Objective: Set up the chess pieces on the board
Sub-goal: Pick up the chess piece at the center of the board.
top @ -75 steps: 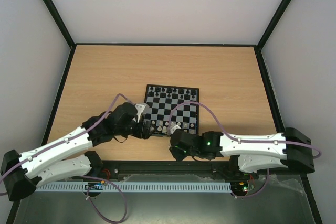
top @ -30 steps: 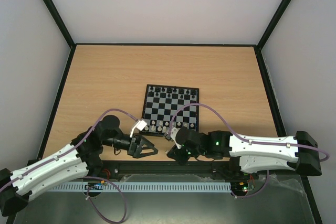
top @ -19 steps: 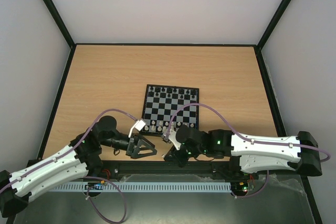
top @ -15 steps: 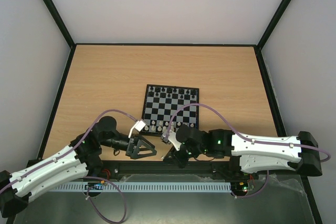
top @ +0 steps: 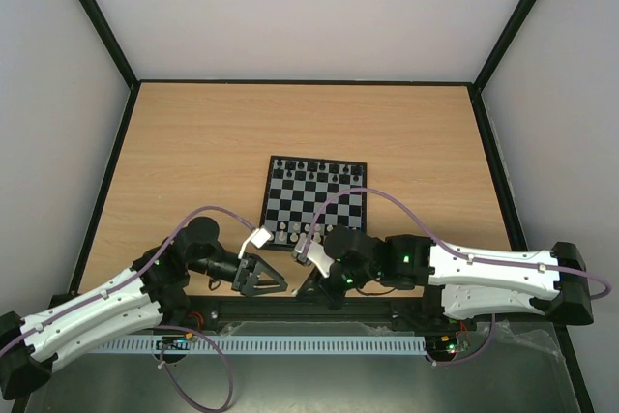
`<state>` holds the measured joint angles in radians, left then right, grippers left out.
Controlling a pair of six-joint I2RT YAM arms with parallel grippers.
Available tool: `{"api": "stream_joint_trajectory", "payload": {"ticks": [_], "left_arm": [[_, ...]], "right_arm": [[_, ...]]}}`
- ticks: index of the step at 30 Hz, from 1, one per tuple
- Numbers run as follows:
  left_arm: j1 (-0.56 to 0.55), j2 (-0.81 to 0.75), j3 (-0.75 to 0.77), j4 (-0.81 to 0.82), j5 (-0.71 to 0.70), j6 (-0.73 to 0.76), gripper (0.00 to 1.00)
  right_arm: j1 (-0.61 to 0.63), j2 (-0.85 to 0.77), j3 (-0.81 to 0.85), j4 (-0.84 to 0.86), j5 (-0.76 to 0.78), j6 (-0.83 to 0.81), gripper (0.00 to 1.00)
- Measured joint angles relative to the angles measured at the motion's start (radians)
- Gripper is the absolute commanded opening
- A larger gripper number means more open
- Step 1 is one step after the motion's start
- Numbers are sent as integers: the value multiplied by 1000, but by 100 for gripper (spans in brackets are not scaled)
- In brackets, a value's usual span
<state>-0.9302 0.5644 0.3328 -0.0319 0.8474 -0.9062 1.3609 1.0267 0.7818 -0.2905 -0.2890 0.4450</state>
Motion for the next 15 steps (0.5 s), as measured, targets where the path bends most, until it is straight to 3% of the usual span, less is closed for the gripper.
{"api": "stream_joint_trajectory", "payload": {"ticks": [15], "left_arm": [[-36, 0, -10, -5, 5, -12, 64]], "right_arm": [[0, 61, 59, -26, -18, -52, 4]]}}
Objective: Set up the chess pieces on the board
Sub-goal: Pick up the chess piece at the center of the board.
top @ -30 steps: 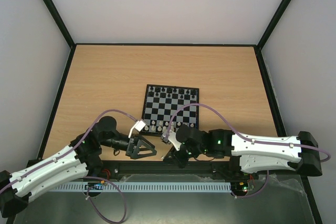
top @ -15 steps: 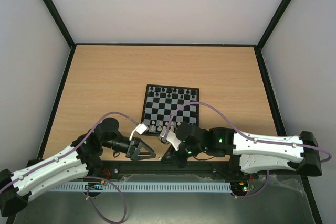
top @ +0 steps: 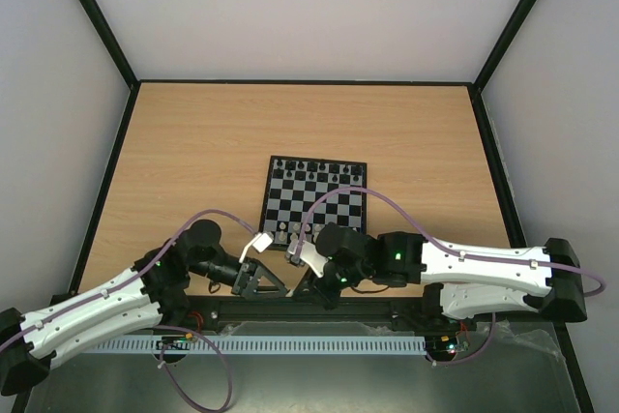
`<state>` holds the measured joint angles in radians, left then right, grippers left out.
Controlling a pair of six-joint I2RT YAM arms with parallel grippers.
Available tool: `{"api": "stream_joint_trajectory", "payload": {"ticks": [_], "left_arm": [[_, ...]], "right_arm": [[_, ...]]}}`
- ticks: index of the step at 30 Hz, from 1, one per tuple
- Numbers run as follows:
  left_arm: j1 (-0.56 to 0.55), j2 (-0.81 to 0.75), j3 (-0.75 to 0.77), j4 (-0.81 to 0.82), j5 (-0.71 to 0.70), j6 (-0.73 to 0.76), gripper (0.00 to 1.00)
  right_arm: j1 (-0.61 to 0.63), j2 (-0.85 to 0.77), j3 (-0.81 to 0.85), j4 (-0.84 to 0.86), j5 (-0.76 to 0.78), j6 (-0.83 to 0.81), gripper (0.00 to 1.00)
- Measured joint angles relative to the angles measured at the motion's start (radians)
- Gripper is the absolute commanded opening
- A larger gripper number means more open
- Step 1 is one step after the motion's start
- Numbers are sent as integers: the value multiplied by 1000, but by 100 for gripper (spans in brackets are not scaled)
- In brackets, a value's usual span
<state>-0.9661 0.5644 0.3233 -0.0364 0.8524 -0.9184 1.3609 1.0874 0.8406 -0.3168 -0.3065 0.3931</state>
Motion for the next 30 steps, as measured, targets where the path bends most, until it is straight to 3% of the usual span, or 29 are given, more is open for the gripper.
{"api": "stream_joint_trajectory", "payload": {"ticks": [18, 30], "left_arm": [[-37, 41, -11, 2, 0, -10, 47], [-47, 53, -11, 10, 0, -14, 43]], "right_arm": [[0, 14, 0, -1, -23, -10, 3], [0, 26, 0, 0, -34, -12, 3]]}}
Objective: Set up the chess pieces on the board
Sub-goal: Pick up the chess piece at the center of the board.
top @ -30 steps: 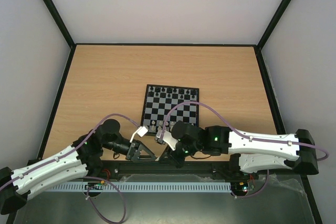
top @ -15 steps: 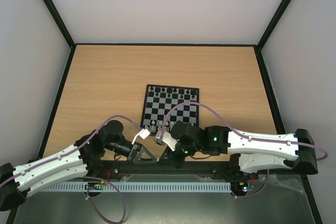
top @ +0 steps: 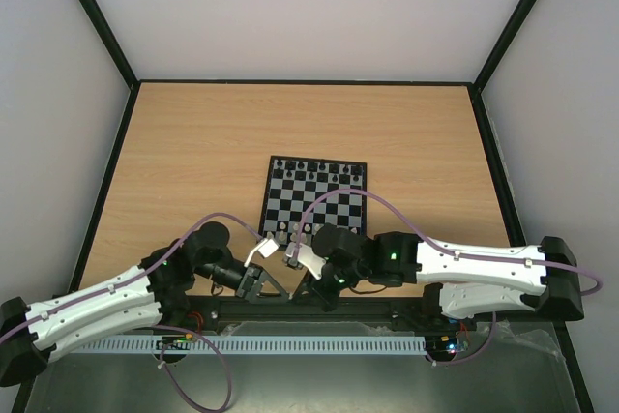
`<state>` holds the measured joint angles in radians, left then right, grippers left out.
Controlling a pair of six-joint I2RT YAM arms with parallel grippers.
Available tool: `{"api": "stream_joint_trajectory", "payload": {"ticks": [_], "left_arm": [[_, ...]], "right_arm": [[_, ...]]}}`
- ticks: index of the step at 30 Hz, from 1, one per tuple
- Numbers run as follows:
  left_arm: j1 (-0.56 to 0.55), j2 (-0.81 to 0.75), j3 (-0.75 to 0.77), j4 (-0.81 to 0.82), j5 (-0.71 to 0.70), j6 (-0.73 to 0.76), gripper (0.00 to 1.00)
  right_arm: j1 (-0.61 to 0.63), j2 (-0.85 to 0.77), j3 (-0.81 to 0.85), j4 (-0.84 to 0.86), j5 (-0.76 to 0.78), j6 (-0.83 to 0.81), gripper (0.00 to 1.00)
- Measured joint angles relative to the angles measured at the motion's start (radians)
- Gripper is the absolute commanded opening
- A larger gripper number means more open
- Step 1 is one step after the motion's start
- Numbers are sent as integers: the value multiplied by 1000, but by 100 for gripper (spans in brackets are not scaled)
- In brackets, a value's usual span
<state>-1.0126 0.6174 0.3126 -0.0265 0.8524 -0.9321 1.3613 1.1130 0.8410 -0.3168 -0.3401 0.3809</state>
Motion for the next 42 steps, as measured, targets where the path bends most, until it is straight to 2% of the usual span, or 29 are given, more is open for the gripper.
{"api": "stream_joint_trajectory", "payload": {"ticks": [14, 30, 42], "left_arm": [[-6, 5, 0, 14, 0, -15, 33], [-10, 16, 0, 14, 0, -15, 29], [-14, 25, 0, 26, 1, -14, 19]], "right_arm": [[5, 27, 3, 1, -10, -1, 3], [7, 33, 20, 1, -11, -11, 3], [7, 34, 20, 0, -8, -13, 3]]}}
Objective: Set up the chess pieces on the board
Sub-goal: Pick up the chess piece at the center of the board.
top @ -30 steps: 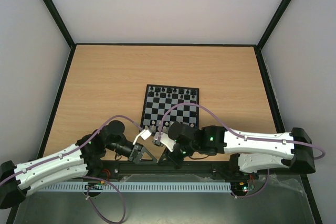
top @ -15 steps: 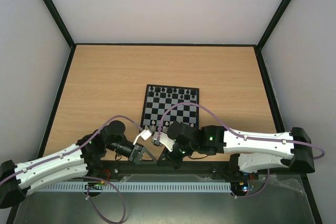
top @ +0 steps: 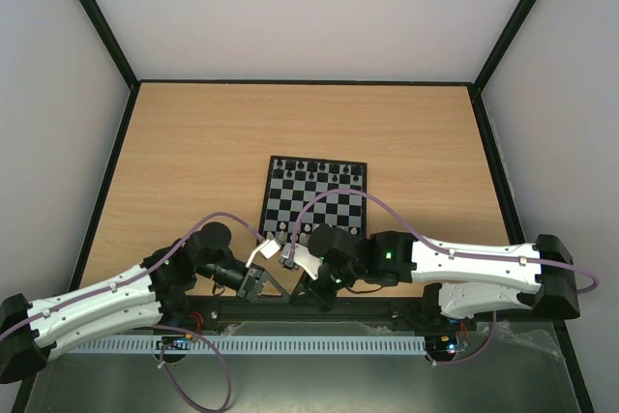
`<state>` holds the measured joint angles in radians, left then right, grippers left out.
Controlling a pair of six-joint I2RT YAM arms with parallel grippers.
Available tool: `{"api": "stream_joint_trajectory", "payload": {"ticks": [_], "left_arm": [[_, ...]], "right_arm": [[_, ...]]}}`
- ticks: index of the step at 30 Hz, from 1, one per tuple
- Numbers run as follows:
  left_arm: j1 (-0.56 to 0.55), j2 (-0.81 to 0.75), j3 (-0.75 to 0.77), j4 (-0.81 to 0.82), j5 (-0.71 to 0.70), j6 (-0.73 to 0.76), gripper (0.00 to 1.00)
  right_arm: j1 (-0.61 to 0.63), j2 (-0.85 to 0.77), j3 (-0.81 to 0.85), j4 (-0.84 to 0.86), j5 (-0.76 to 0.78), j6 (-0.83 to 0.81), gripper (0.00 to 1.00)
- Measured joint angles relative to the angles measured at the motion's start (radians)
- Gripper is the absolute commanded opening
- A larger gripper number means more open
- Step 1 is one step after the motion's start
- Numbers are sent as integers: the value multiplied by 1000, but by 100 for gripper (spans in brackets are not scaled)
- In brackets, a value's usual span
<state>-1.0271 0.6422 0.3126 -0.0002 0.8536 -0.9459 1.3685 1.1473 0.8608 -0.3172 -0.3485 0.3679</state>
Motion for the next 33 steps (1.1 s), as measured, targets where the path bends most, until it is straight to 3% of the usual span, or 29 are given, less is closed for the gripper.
{"api": "stream_joint_trajectory", "payload": {"ticks": [6, 12, 15, 30, 33], "left_arm": [[0, 1, 0, 2, 1, -1, 15], [0, 1, 0, 2, -1, 0, 14], [0, 2, 0, 1, -3, 1, 14], [31, -26, 19, -28, -66, 16, 14], [64, -33, 27, -21, -73, 19, 14]], "right_arm": [[0, 0, 0, -1, 0, -2, 4], [0, 0, 0, -2, 8, -2, 35], [1, 0, 1, -4, 22, -2, 45], [1, -107, -2, -6, 167, 61, 74], [1, -141, -12, -5, 206, 91, 83]]}}
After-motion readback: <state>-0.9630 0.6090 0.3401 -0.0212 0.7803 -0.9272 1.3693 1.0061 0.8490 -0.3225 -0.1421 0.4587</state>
